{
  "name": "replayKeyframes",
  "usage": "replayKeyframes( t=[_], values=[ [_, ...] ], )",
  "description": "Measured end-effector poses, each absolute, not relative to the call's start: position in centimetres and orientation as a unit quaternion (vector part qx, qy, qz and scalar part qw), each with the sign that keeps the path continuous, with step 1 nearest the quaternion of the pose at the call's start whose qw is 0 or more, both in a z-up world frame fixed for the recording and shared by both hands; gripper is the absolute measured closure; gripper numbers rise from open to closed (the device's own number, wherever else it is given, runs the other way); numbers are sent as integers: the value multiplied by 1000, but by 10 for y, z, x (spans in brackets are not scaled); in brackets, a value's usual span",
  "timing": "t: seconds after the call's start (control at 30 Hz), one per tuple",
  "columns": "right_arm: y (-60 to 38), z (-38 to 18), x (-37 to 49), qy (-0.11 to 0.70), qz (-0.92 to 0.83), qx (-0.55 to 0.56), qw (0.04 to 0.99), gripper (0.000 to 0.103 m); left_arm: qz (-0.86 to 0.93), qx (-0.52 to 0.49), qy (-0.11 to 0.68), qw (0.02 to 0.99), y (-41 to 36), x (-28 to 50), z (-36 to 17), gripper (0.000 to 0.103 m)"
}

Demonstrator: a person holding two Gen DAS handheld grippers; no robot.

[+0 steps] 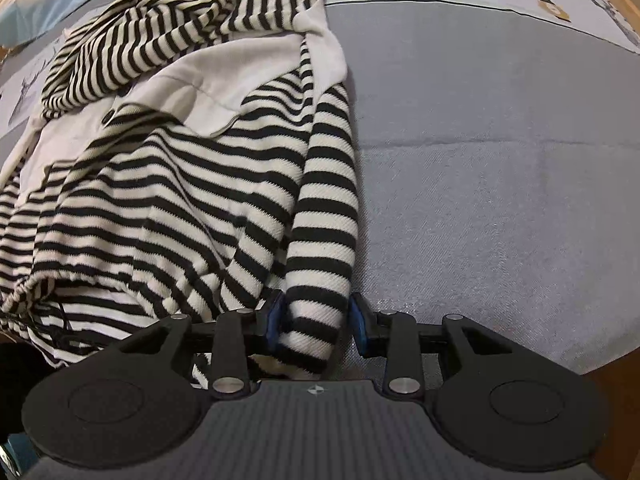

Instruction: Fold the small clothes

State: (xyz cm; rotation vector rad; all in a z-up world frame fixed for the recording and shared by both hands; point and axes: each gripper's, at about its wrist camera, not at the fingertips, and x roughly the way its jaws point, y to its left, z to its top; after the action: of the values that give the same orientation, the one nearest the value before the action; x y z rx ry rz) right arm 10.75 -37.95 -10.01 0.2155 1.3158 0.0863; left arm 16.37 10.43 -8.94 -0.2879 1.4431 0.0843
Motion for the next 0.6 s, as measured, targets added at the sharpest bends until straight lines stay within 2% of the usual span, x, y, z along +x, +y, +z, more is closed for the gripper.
replayKeyframes(
  t=[0.43, 0.47, 0.53, 0.6],
  values=[
    [-378, -99, 108, 611, 46, 99, 784, 70, 58, -127, 646, 751, 93, 143, -87, 60],
    [-378, -99, 107, 610, 46, 98, 785, 70, 57, -124, 642, 755, 91, 141, -86, 62],
    [-377, -98, 106, 609, 46, 94, 786, 73, 49, -124, 634, 762, 88, 137, -84, 73],
    [-377, -96, 105, 607, 51, 94, 788, 83, 35, -122, 625, 770, 84, 131, -79, 95]
  ],
)
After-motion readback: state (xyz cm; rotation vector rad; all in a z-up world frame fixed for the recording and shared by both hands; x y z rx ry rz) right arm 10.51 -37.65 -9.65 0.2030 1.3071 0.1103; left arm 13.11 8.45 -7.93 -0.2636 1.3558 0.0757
